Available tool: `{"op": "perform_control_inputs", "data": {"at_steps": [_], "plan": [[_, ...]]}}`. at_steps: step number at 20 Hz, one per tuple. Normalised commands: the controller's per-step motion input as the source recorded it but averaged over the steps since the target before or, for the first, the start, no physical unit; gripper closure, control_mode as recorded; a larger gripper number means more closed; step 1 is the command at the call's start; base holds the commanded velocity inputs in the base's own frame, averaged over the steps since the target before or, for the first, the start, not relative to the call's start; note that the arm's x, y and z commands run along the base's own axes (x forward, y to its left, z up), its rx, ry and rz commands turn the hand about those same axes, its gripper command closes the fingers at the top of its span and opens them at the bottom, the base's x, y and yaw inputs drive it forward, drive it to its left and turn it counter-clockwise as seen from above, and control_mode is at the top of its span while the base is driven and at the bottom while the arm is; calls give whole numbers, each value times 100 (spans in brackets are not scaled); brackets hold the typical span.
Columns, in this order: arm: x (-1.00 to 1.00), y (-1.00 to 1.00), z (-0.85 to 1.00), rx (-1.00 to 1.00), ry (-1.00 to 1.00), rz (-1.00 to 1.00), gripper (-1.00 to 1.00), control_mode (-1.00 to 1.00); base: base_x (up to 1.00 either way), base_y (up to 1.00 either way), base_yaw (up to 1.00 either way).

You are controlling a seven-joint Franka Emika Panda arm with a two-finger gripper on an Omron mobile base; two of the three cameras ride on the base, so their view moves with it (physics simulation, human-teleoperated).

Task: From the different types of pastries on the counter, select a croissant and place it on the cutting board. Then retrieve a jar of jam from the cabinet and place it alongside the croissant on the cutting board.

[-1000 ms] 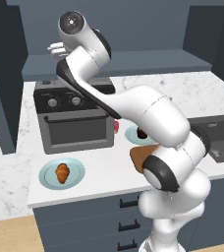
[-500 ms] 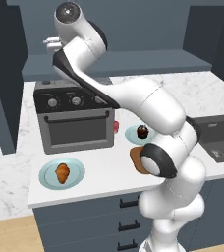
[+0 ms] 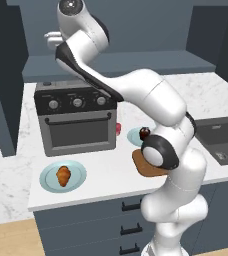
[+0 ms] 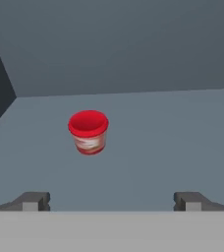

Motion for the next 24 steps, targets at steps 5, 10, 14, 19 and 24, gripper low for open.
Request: {"op": "perform_control_inputs", "data": {"at_steps": [5, 10, 14, 19, 24], "plan": [[7, 2, 0, 1, -1, 0, -100, -100, 0, 0, 0], [1, 0, -14, 3, 0, 0, -100, -100, 0, 0, 0], [0, 0, -19, 1, 0, 0, -100, -100, 0, 0, 0], [18, 0, -27, 0, -6, 0, -100, -100, 0, 0, 0], [33, 0, -39, 1, -6, 0, -100, -100, 0, 0, 0]]}}
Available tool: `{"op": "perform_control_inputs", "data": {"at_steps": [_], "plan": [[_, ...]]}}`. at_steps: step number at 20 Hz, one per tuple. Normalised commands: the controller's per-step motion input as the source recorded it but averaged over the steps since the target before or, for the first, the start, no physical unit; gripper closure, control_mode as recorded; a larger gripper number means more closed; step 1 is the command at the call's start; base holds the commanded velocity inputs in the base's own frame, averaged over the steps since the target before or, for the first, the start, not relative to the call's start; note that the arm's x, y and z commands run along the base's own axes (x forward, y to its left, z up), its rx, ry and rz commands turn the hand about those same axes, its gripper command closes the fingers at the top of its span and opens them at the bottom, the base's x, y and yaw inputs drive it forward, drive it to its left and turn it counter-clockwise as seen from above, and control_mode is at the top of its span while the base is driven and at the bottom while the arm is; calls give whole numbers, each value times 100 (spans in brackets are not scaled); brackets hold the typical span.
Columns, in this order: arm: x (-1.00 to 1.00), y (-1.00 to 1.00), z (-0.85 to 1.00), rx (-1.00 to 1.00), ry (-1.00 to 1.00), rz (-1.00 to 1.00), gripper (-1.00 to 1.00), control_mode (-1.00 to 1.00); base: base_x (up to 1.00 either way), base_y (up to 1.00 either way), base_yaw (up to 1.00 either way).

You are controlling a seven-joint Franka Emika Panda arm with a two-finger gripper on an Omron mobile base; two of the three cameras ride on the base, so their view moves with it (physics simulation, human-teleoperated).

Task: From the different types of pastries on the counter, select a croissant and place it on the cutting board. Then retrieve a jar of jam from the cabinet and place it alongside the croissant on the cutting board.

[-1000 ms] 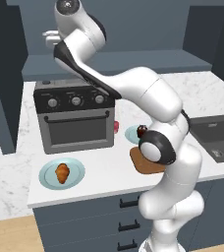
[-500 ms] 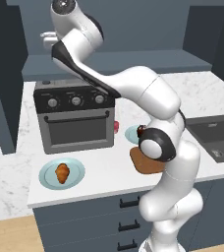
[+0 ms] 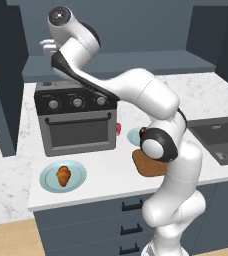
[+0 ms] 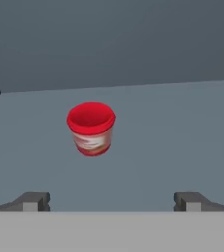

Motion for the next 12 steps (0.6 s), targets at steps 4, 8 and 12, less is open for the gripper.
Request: {"op": "perform_control_inputs", "data": {"at_steps": [4, 8, 12], "plan": [[30, -4, -16, 3, -7, 0, -100, -100, 0, 0, 0], [56, 0, -2, 3, -6, 0, -100, -100, 0, 0, 0], [49, 1, 0, 5, -6, -2, -100, -100, 0, 0, 0]]}}
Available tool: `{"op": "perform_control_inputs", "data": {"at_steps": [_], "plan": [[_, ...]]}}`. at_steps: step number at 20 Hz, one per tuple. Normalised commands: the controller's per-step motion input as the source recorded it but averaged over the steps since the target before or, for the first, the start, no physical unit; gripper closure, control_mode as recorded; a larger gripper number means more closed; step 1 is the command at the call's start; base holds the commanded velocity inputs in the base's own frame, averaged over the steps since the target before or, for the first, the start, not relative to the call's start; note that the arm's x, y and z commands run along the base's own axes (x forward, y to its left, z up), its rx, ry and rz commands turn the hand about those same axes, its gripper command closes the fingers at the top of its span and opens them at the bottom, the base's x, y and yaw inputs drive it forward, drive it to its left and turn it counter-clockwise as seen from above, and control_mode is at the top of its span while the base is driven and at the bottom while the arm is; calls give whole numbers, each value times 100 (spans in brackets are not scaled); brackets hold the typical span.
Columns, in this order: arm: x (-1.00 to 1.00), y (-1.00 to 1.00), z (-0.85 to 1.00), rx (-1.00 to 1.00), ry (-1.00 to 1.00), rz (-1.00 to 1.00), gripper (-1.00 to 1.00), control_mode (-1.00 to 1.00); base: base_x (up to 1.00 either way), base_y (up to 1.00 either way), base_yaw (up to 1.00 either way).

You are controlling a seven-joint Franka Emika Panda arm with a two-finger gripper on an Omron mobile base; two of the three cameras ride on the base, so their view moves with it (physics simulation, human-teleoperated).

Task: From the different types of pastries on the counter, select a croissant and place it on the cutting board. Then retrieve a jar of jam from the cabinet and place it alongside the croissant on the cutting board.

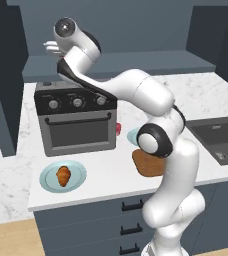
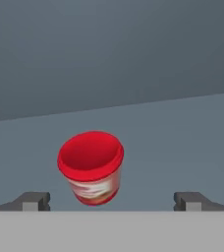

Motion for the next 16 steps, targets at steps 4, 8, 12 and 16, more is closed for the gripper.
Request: {"op": "perform_control_inputs", "data": {"at_steps": [4, 8, 12, 16], "plan": [[21, 6, 2, 7, -3, 0, -100, -100, 0, 0, 0], [0, 0, 8, 10, 0, 0, -100, -100, 0, 0, 0], [0, 0, 0, 5, 0, 0, -100, -100, 0, 0, 0], [0, 0, 0, 6, 4, 0, -100, -100, 0, 0, 0]]}}
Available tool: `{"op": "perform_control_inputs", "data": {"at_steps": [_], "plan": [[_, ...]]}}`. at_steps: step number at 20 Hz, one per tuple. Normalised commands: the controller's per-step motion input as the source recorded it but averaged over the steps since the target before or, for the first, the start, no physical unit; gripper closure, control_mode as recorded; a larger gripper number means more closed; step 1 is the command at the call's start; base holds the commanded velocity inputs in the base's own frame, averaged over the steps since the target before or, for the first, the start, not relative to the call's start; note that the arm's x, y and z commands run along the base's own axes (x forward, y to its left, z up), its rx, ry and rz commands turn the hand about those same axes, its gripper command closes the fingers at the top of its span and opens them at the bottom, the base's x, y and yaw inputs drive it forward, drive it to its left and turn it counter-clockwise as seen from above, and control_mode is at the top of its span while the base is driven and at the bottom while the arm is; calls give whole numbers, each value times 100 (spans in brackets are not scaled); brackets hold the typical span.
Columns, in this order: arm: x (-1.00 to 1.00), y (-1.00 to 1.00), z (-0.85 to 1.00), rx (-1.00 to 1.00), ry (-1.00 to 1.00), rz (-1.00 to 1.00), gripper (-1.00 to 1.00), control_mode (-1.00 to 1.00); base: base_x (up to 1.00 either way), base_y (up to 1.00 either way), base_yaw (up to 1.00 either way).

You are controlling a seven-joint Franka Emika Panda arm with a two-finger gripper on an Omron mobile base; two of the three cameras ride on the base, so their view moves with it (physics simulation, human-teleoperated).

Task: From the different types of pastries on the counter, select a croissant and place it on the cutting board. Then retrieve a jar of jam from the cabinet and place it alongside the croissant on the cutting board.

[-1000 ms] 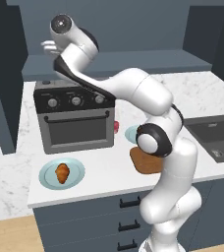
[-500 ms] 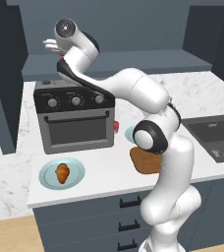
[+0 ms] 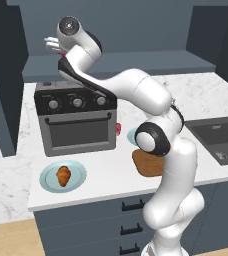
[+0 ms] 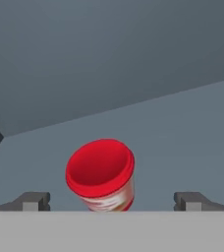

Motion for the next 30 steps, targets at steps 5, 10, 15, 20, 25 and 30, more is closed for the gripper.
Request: {"op": "perform_control_inputs", "data": {"at_steps": [5, 10, 15, 20, 25, 30], "plan": [[1, 0, 0, 0, 2, 2, -100, -100, 0, 0, 0], [6, 0, 0, 0, 0, 6, -100, -100, 0, 0, 0], [4, 0, -7, -3, 0, 14, -100, -100, 0, 0, 0], [0, -3, -15, -9, -3, 16, -100, -100, 0, 0, 0], [0, -9, -17, -18, -12, 3, -100, -100, 0, 0, 0], [2, 0, -18, -15, -9, 0, -100, -100, 0, 0, 0]]}}
